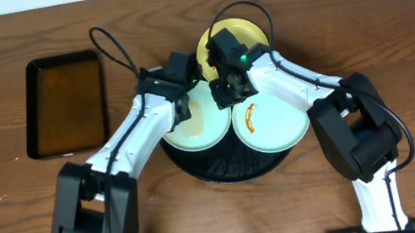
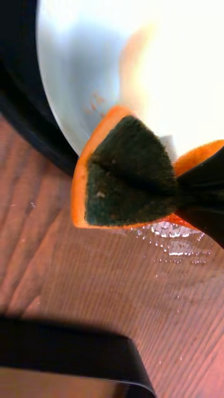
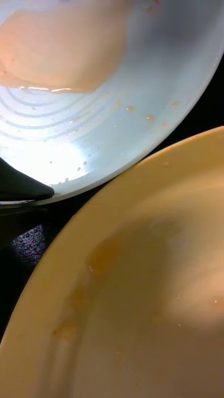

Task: Clean dirty plates on tray and stack at the side
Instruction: 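Scrub the left green plate with the sponge in the left gripper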

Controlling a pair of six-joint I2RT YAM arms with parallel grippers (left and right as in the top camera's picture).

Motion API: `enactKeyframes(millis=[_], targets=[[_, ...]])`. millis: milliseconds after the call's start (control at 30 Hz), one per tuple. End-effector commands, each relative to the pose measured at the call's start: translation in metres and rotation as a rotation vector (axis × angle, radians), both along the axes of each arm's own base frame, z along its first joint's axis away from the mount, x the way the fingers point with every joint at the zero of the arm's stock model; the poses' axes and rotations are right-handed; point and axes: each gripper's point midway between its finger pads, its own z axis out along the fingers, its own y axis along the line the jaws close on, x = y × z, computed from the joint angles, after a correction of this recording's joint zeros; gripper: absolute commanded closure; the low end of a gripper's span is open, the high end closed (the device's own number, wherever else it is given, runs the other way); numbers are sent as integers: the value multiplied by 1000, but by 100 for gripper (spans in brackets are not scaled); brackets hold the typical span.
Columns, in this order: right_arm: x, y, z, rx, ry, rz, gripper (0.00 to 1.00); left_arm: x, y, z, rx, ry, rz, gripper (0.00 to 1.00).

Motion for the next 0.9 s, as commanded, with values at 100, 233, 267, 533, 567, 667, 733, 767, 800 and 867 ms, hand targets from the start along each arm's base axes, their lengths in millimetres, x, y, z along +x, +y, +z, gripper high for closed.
enactKeyframes(millis=[100, 233, 267, 533, 567, 667, 733, 767, 800, 867], targets=[[-5, 1, -10, -14, 17, 0, 99, 3, -43, -2, -227, 1, -64, 92], [-5, 1, -10, -15, 18, 0, 99, 10, -58, -7, -326, -19, -23, 93], [-5, 1, -10, -15, 18, 0, 99, 11, -59, -9, -332, -22, -7, 92], [-5, 1, -10, -15, 18, 0, 99, 9, -58, -46, -316, 42, 52, 92], [-5, 1, -10, -15, 18, 0, 99, 8, -57, -51, -309, 52, 54, 93], [-5, 0, -10, -15, 18, 0, 99, 9, -43, -60, -237, 52, 73, 93], [-6, 0, -10, -17, 21, 0, 99, 12, -28, -58, -161, 28, 81, 93], [-6, 0, -10, -17, 21, 1, 99, 14, -21, -56, -121, 16, 75, 93], [-6, 0, -10, -18, 22, 1, 99, 16, -14, -54, -82, 6, 68, 92], [-6, 0, -10, -18, 23, 1, 99, 17, -1, -50, -14, -6, 68, 93]])
